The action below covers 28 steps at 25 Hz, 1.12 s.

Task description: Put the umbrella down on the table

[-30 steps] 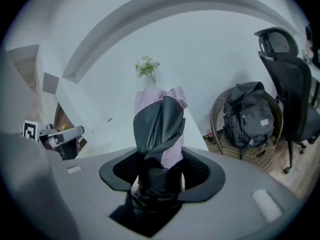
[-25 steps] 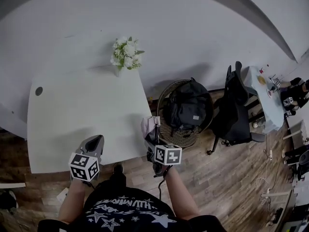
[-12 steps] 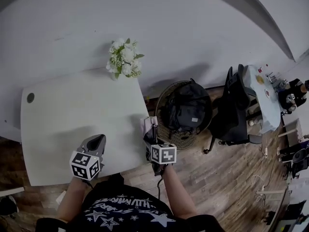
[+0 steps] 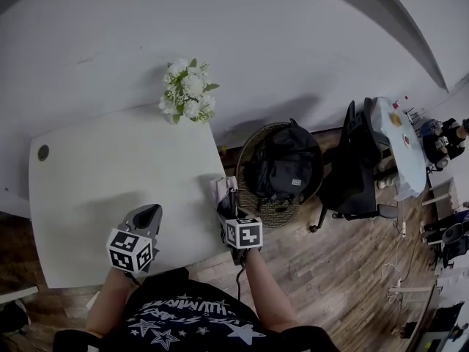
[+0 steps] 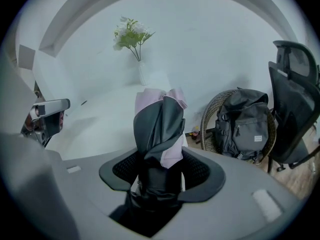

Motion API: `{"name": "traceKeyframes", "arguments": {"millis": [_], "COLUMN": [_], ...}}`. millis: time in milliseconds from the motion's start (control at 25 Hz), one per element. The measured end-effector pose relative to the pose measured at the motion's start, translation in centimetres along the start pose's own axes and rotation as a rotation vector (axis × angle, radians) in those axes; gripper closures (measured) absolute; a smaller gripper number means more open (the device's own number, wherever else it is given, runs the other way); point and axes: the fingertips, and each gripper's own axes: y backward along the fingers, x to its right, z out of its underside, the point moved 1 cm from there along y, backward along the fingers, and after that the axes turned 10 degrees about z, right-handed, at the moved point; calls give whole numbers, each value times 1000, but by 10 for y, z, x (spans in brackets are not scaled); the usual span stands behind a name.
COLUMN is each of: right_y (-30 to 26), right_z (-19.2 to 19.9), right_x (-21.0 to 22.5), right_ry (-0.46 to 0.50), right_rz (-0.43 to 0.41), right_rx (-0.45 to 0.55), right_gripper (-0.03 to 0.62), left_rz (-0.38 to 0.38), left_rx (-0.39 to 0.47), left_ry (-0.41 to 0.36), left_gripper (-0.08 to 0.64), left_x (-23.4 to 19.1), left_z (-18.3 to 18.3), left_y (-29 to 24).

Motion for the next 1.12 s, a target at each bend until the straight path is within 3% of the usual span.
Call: {"name": "traceKeyframes", "arguments": {"millis": [560, 1120], "right_y": [2, 26], "right_z": [-1, -5], "right_x": [-2, 4], "right_ry": [-13, -23], "right_rz": [-5, -17], "right_rx": [17, 80], "right_gripper": [287, 284], "left_rz": [7, 2], "left_rx": [-5, 30], "left_ry": [-16, -49], "left_gripper": [555, 555], "left_x": [8, 25], "left_z": [0, -8], "left_y": [0, 11]}}
